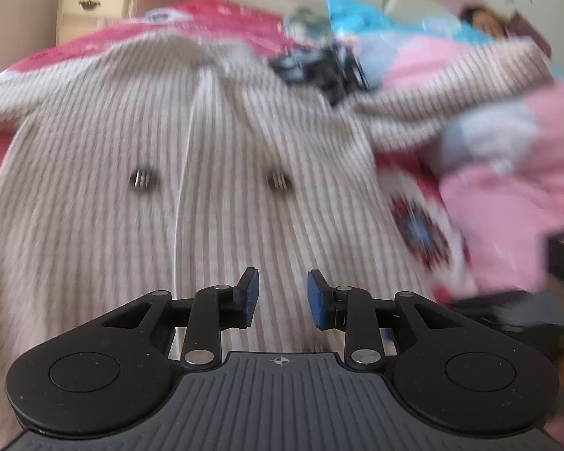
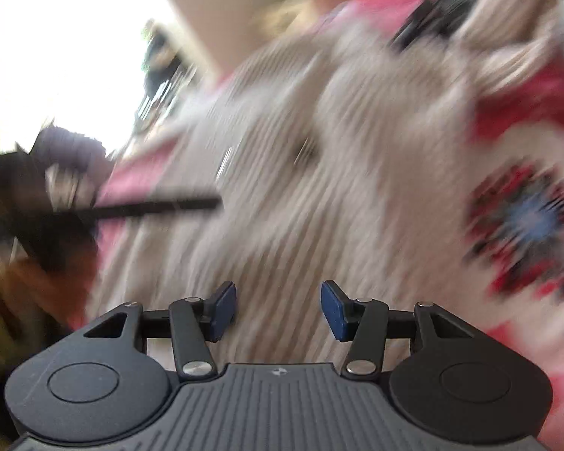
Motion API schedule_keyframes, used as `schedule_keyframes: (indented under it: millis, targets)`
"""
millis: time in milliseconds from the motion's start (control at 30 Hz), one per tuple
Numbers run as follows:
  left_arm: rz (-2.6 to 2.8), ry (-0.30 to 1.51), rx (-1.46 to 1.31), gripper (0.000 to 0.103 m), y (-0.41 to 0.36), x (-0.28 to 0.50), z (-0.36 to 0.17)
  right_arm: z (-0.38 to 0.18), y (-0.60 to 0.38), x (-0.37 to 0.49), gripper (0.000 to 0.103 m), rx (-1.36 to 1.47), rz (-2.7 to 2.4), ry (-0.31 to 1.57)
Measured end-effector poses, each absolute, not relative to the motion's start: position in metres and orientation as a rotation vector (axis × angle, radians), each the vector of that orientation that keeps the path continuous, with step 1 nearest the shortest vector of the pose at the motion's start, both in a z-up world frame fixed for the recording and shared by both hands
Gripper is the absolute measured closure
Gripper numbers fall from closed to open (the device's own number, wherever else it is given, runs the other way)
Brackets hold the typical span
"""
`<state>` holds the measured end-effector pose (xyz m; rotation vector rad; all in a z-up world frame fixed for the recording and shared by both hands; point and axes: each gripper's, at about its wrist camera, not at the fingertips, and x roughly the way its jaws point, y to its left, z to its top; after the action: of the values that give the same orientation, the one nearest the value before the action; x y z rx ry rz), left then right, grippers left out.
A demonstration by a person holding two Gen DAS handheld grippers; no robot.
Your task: Fold clothes
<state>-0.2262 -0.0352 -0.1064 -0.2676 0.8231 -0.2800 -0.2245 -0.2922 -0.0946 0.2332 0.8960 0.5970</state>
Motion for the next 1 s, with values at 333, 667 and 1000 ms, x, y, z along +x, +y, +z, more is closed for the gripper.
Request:
schedule_keyframes:
  millis: [333, 667, 1000]
  targets:
    - [-0.35, 0.668, -0.516, 0.071, -0.006, -0.174, -0.177, -0.027, -0.204, -0.062, 0.047, -0.024, 0.343, 0.689]
    - [-0.489, 0.648, -0.588, 0.061, 0.008, -0.162, -0.19, -0.13, -0.049, 0.121, 0.048, -0.645, 0.201, 0.793]
    - [-0.526, 0.655, -0.68, 0.061, 0.013, -0.153, -0.197, -0.116, -0.079, 0.124, 0.083, -0.292, 0.223, 0.794]
